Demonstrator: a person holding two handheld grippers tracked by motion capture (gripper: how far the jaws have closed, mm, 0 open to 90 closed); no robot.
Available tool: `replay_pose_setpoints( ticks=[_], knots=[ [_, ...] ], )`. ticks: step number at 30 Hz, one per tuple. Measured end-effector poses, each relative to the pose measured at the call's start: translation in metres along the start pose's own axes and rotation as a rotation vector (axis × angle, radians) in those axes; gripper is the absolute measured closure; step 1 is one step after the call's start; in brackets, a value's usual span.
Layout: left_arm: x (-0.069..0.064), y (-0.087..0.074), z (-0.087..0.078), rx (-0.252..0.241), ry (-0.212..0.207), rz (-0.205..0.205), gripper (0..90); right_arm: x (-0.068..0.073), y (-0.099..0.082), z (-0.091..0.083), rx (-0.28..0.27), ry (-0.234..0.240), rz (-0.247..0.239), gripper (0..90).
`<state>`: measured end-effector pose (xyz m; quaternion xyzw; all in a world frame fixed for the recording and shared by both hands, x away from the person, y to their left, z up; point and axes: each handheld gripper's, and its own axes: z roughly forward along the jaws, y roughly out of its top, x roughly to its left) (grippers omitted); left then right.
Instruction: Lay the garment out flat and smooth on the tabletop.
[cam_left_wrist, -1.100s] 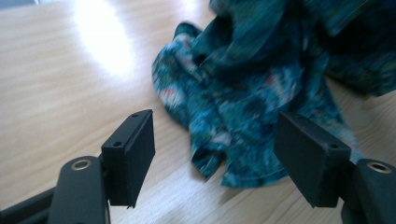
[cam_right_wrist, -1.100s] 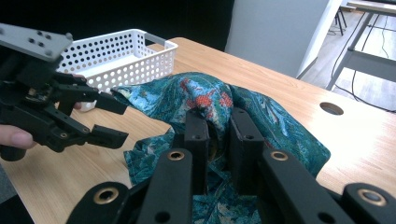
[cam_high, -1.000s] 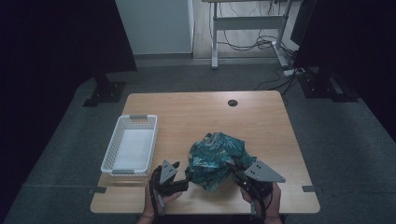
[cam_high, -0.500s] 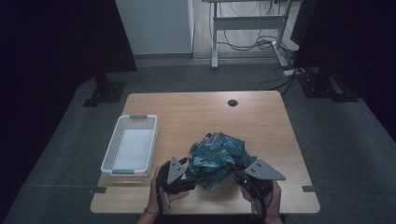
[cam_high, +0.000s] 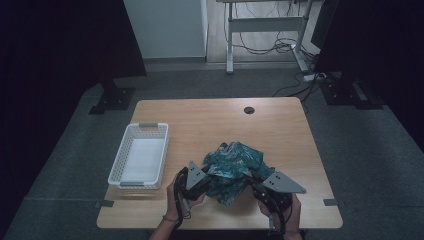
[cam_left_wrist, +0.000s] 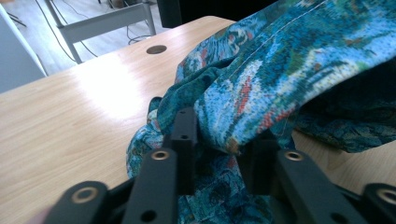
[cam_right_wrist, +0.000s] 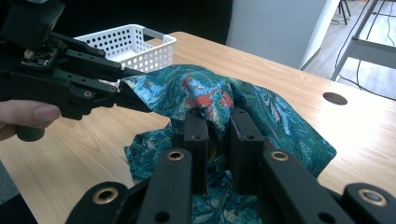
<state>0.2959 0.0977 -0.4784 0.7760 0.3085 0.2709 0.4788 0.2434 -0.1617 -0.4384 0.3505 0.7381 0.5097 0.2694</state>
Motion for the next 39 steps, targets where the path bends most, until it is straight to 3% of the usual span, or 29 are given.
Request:
replay_pose_setpoints(
  ticks=[7, 14, 20, 26, 31, 35, 39],
  knots=[
    [0.002, 0.0, -0.002, 0.005, -0.021, -0.008, 80.8, 0.002, -0.002, 0.002, 0.004, 0.004, -0.001, 78.5],
    [0.006, 0.007, -0.016, -0.033, -0.033, -0.016, 82.5, 0.004, -0.002, 0.0, -0.004, 0.009, 0.0, 78.5],
    [0.007, 0.037, -0.045, -0.114, -0.038, 0.015, 82.8, 0.009, 0.011, -0.013, -0.052, 0.011, -0.019, 78.5],
    [0.007, 0.071, -0.071, -0.195, -0.043, 0.036, 82.9, 0.015, 0.041, -0.036, -0.14, 0.011, -0.058, 78.6],
    [0.01, 0.091, -0.084, -0.234, -0.047, 0.044, 82.8, 0.011, 0.061, -0.043, -0.193, 0.017, -0.051, 78.6],
    [0.006, 0.089, -0.083, -0.23, -0.074, 0.036, 82.9, 0.008, 0.066, -0.045, -0.209, 0.014, -0.04, 78.6],
    [0.004, 0.074, -0.074, -0.194, -0.091, 0.023, 82.8, 0.006, 0.053, -0.04, -0.171, 0.014, -0.024, 78.6]
  ],
)
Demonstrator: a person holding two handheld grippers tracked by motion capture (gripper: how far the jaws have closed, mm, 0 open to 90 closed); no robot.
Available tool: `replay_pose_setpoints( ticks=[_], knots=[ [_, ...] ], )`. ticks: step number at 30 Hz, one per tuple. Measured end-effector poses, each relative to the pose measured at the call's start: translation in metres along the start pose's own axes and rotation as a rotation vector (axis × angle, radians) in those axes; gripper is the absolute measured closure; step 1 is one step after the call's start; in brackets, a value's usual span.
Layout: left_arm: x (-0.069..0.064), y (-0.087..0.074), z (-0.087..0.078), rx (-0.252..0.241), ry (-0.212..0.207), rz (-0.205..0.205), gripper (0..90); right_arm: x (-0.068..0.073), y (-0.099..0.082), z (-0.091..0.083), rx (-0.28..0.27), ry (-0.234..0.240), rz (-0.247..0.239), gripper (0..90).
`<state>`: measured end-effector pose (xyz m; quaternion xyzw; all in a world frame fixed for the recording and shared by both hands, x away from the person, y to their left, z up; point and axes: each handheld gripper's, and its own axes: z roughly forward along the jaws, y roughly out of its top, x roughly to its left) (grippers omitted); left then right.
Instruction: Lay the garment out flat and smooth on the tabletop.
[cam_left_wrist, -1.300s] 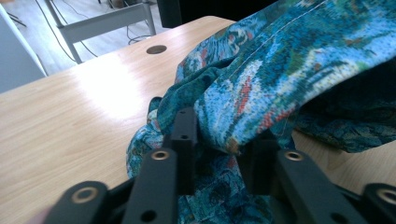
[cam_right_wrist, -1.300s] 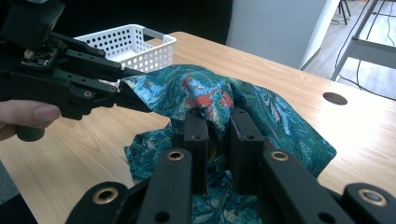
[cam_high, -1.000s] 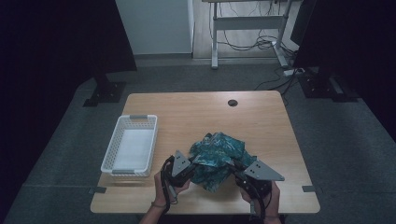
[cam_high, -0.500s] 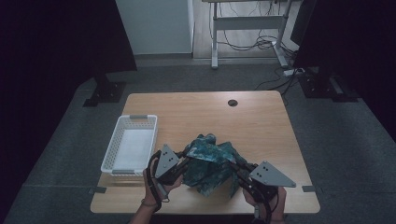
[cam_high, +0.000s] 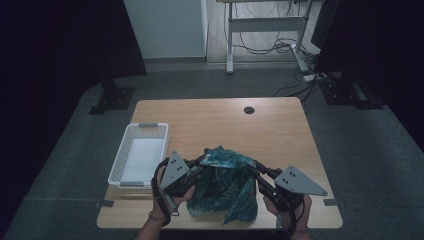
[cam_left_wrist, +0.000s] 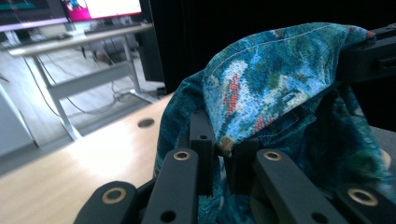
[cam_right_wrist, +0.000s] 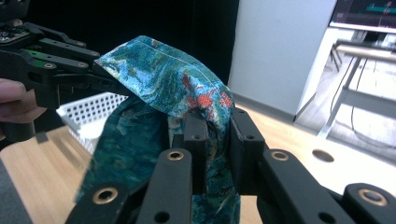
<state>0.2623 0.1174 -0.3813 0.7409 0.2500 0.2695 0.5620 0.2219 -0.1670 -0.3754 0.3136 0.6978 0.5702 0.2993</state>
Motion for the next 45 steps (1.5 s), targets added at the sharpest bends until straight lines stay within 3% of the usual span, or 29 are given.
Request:
replay_pose_setpoints(
  ticks=[14, 28, 45],
  knots=[
    [-0.006, -0.036, 0.015, 0.072, -0.04, -0.034, 82.6, -0.005, -0.038, 0.007, 0.062, -0.006, 0.048, 78.2],
    [0.0, -0.058, 0.023, 0.129, -0.041, -0.065, 82.5, -0.004, -0.054, 0.023, 0.113, 0.003, 0.057, 78.1],
    [0.002, -0.067, 0.036, 0.178, -0.042, -0.06, 82.0, -0.006, -0.069, 0.03, 0.143, -0.004, 0.071, 77.9]
  ],
)
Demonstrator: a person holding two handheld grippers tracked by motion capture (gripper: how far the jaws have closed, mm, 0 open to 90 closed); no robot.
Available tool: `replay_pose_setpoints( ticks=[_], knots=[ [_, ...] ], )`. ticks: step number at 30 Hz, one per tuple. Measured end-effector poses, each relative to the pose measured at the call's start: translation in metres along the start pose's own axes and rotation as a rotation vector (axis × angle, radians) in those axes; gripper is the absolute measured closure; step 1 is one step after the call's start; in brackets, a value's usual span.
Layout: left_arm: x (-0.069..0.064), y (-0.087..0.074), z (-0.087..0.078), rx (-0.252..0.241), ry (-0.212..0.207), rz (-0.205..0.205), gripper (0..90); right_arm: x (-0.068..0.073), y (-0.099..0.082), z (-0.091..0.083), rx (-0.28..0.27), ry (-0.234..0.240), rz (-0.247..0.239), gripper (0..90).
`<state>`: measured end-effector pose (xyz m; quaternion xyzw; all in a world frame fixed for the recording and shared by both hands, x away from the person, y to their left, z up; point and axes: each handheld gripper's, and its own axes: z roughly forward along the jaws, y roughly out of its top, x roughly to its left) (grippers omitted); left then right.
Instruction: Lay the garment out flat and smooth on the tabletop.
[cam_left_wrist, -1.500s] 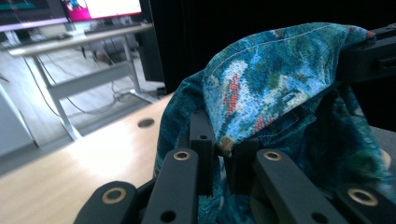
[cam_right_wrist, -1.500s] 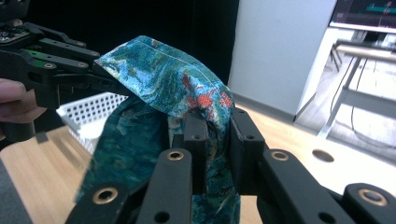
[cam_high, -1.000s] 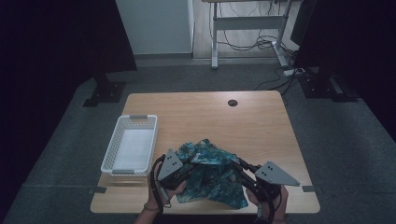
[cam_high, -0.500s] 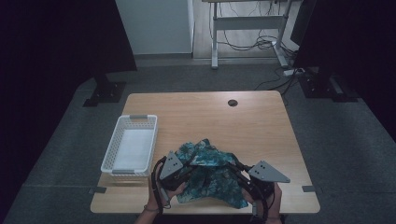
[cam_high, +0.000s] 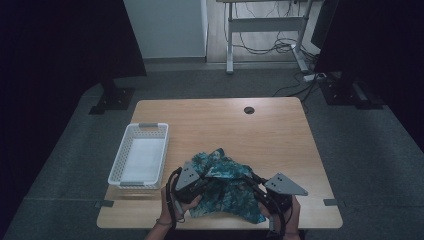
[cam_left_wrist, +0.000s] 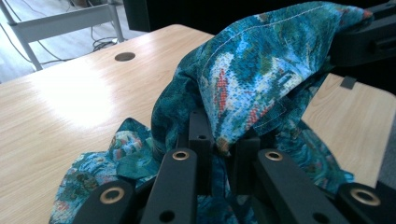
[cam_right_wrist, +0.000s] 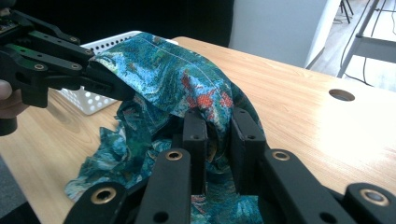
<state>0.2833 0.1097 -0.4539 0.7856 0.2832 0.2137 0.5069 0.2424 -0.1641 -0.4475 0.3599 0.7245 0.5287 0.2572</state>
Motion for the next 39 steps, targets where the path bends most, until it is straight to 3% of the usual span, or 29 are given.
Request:
replay_pose_setpoints(
  ticks=[7, 13, 23, 28, 29, 30, 31, 32, 33, 34, 35, 37, 39],
  knots=[
    [0.016, 0.011, 0.018, 0.015, 0.02, -0.044, 81.7, -0.013, 0.007, 0.017, 0.02, -0.028, 0.01, 77.8],
    [0.022, 0.01, 0.027, 0.017, 0.024, -0.081, 81.7, -0.021, 0.007, 0.032, 0.037, -0.043, 0.021, 77.8],
    [0.025, 0.011, 0.028, 0.018, 0.03, -0.067, 81.8, -0.02, 0.007, 0.034, 0.036, -0.044, 0.008, 77.8],
    [0.034, 0.026, 0.037, 0.008, 0.044, -0.039, 81.7, -0.026, 0.015, 0.04, 0.034, -0.054, -0.013, 77.8],
    [0.039, 0.032, 0.043, 0.005, 0.069, -0.02, 81.3, -0.029, 0.019, 0.045, 0.03, -0.061, -0.018, 77.8],
    [0.045, 0.037, 0.052, 0.003, 0.146, 0.003, 78.8, -0.034, 0.024, 0.052, 0.029, -0.073, -0.025, 77.1],
    [0.053, 0.042, 0.061, 0.003, 0.225, -0.022, 70.4, -0.041, 0.03, 0.064, 0.041, -0.105, -0.047, 71.6],
    [0.06, 0.045, 0.067, 0.024, 0.264, -0.069, 52.8, -0.049, 0.034, 0.076, 0.072, -0.154, -0.047, 59.1],
    [0.064, 0.045, 0.07, 0.037, 0.291, -0.08, 44.6, -0.056, 0.036, 0.084, 0.084, -0.2, 0.001, 48.4],
    [0.064, 0.043, 0.069, 0.039, 0.294, -0.074, 43.9, -0.063, 0.036, 0.086, 0.064, -0.209, 0.06, 45.2],
    [0.063, 0.039, 0.068, 0.049, 0.286, -0.057, 42.8, -0.064, 0.035, 0.085, 0.06, -0.202, 0.069, 44.5],
    [0.06, 0.029, 0.07, 0.077, 0.291, -0.033, 41.7, -0.059, 0.031, 0.082, 0.071, -0.195, 0.036, 43.0],
    [0.056, 0.019, 0.07, 0.102, 0.286, -0.018, 40.8, -0.055, 0.023, 0.081, 0.086, -0.168, 0.036, 42.9]
  ],
)
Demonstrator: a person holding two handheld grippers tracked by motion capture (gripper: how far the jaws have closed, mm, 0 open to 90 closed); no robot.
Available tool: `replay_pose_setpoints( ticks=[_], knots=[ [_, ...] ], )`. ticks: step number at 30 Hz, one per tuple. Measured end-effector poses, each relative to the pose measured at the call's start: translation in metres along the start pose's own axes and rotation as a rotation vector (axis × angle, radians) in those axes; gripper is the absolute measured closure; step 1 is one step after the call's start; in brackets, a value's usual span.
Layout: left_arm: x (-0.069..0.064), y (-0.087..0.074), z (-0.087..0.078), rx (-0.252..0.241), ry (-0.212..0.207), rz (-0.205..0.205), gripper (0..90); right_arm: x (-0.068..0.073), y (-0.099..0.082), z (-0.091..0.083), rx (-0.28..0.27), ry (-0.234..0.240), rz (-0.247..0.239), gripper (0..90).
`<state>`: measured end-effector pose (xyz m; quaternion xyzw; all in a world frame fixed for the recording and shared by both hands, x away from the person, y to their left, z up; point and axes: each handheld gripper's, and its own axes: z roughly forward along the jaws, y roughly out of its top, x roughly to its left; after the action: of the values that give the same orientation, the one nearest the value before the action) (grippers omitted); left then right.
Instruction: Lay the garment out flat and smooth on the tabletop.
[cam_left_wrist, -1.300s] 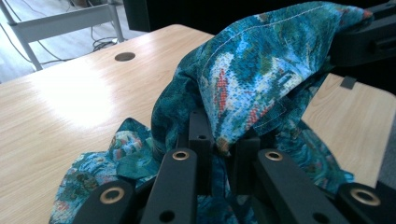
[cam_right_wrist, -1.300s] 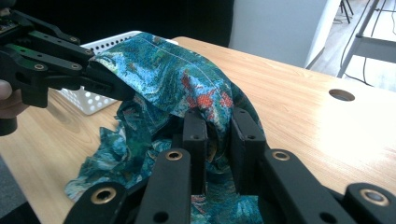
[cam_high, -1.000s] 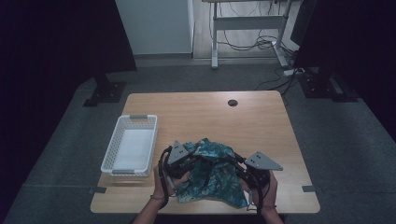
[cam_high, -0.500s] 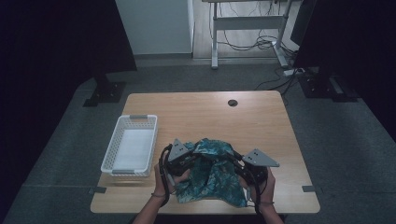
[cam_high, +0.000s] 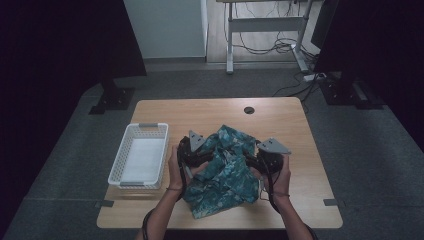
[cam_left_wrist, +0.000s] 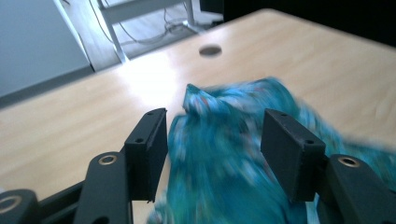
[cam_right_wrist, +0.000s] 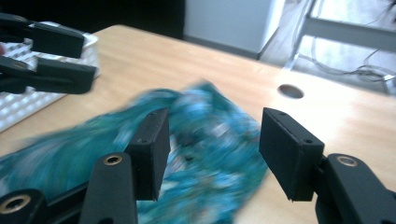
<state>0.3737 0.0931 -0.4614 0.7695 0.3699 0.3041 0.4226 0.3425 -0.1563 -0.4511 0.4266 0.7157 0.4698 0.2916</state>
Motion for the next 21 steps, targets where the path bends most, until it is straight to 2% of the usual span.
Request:
replay_pose_setpoints(
  ticks=[7, 13, 17, 20, 21],
  knots=[
    [-0.011, -0.022, -0.015, 0.012, -0.038, 0.046, 40.1, 0.012, -0.018, -0.011, 0.028, 0.048, -0.029, 42.4],
    [-0.016, -0.034, -0.026, 0.013, -0.074, 0.041, 39.7, 0.014, -0.031, -0.012, 0.052, 0.077, -0.032, 41.7],
    [-0.018, -0.045, -0.028, 0.041, -0.084, 0.04, 39.3, 0.013, -0.04, -0.012, 0.068, 0.089, -0.02, 41.0],
    [-0.018, -0.057, -0.026, 0.095, -0.097, 0.034, 39.2, 0.013, -0.046, -0.014, 0.076, 0.101, -0.014, 40.6],
    [-0.018, -0.057, -0.026, 0.095, -0.097, 0.034, 39.2, 0.013, -0.046, -0.014, 0.076, 0.101, -0.014, 40.6]
  ],
)
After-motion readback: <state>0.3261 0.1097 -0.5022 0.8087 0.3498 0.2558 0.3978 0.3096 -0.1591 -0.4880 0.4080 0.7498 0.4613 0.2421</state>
